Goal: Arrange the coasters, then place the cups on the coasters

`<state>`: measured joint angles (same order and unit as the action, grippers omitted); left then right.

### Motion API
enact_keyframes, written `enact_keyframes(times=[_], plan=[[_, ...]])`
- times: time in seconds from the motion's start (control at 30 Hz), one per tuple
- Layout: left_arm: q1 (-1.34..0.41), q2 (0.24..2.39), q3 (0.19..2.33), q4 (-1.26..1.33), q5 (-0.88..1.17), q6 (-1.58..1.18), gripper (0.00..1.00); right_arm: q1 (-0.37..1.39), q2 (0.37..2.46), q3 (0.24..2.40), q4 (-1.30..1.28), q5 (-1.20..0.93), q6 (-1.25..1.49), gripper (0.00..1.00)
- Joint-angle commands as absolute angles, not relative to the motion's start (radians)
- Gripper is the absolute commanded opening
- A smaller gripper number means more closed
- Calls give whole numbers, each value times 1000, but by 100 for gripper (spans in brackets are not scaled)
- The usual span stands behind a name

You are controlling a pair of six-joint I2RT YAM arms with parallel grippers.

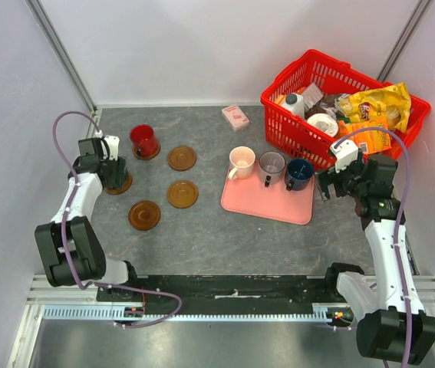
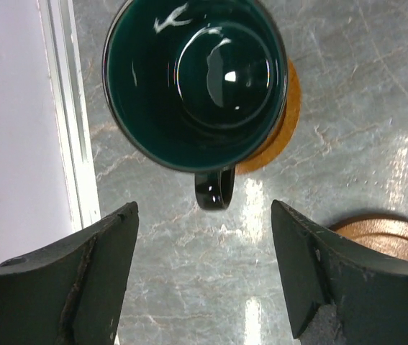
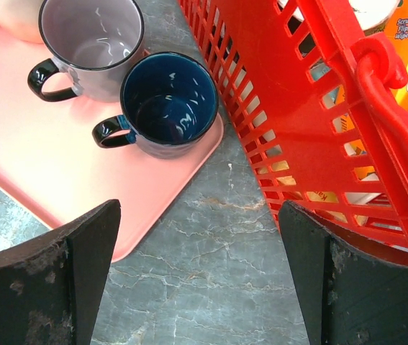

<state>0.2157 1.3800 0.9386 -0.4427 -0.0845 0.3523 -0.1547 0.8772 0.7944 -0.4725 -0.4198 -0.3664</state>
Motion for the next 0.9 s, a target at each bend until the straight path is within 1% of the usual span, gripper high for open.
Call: enact_keyframes(times=[0.0, 0.17, 0.27, 0.37, 0.43, 0.67, 0.77, 0.87], plan=[[218, 1445, 1028, -394, -34, 321, 78, -155, 870, 804, -463, -457, -379, 98], [218, 1526, 1072, -399, -43, 322, 67, -155, 862, 802, -468, -463, -387, 98], [216, 1561, 1088, -405, -44, 314, 57, -155, 864, 802, -469, -463, -390, 98], [219, 1578, 1088, -408, -41, 307, 55, -155, 867, 802, -469, -466, -388, 98], [218, 1591, 1085, -410, -38, 302, 50, -155, 868, 802, -469, -466, -393, 98], [218, 1621, 1074, -405, -18, 296, 47, -155, 877, 802, -469, -466, -393, 98], [219, 1631, 1069, -402, -11, 291, 43, -155, 881, 801, -469, -465, -394, 98], [218, 1632, 1062, -394, -12, 295, 41, -155, 882, 801, -468, -462, -396, 98]])
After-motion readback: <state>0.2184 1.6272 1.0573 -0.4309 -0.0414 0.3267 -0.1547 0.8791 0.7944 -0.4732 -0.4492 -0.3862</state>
